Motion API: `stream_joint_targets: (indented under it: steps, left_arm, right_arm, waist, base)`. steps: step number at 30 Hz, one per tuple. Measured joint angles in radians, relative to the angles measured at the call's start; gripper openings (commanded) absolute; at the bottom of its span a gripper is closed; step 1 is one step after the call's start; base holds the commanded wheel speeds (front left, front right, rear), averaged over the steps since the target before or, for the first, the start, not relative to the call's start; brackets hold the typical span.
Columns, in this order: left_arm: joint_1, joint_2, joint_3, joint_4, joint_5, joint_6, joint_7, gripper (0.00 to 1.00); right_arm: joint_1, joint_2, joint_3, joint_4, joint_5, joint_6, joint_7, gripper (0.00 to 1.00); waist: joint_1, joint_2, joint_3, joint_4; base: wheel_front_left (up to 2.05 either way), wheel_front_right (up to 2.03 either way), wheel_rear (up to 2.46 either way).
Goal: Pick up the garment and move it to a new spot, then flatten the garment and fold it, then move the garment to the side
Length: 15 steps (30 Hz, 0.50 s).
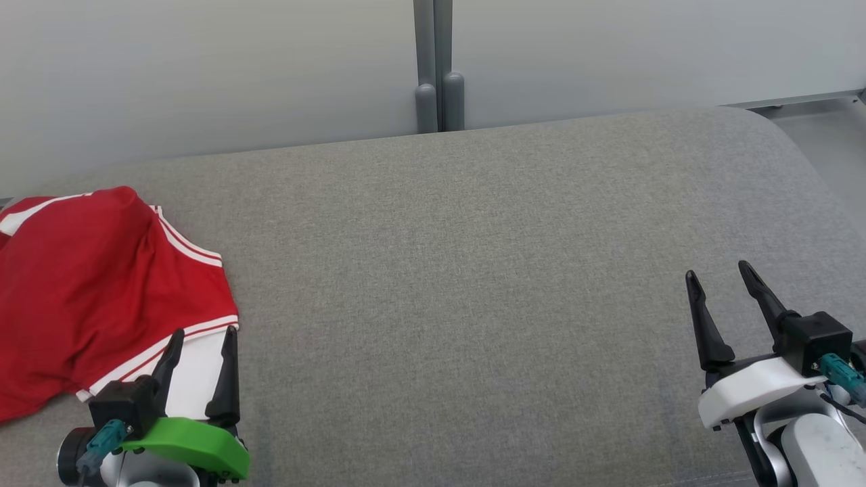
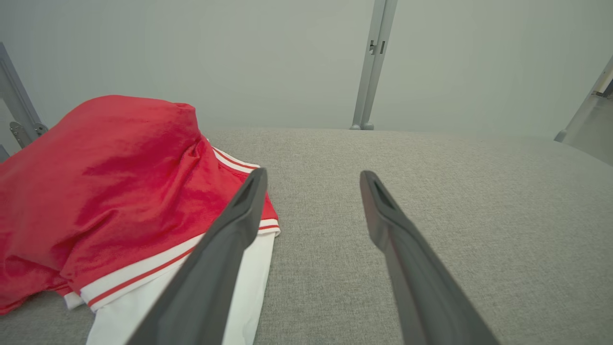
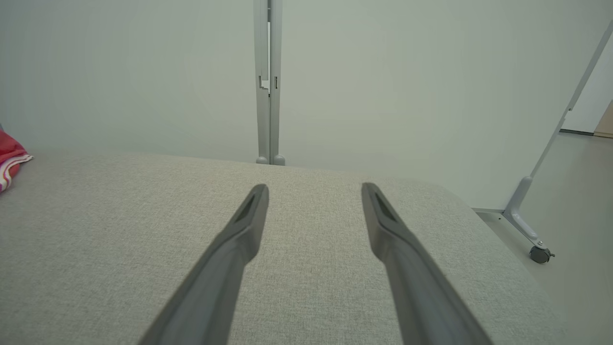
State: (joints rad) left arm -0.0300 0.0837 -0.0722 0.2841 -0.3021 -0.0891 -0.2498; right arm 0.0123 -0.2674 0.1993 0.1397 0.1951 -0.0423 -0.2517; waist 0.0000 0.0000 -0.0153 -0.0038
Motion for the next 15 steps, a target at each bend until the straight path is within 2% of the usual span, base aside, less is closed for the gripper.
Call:
stream_joint_targets:
  steps: [5,15]
  left_arm:
    - [0.0,-0.003,0.008,0.008,0.0,-0.008,-0.002,1.0]
    - [-0.001,-0.008,0.009,0.023,0.006,-0.016,-0.002,1.0]
  right_arm:
    - [0.0,0.015,-0.01,0.009,0.017,0.016,0.0,1.0]
    - [0.004,0.016,-0.041,0.016,0.017,0.025,0.0,1.0]
  waist:
    - [0.0,0.0,-0.002,-0.002]
    - [0.0,0.0,-0.005,0.008]
  base:
    - [0.0,0.0,0.0]
    - [0.0,0.0,0.0]
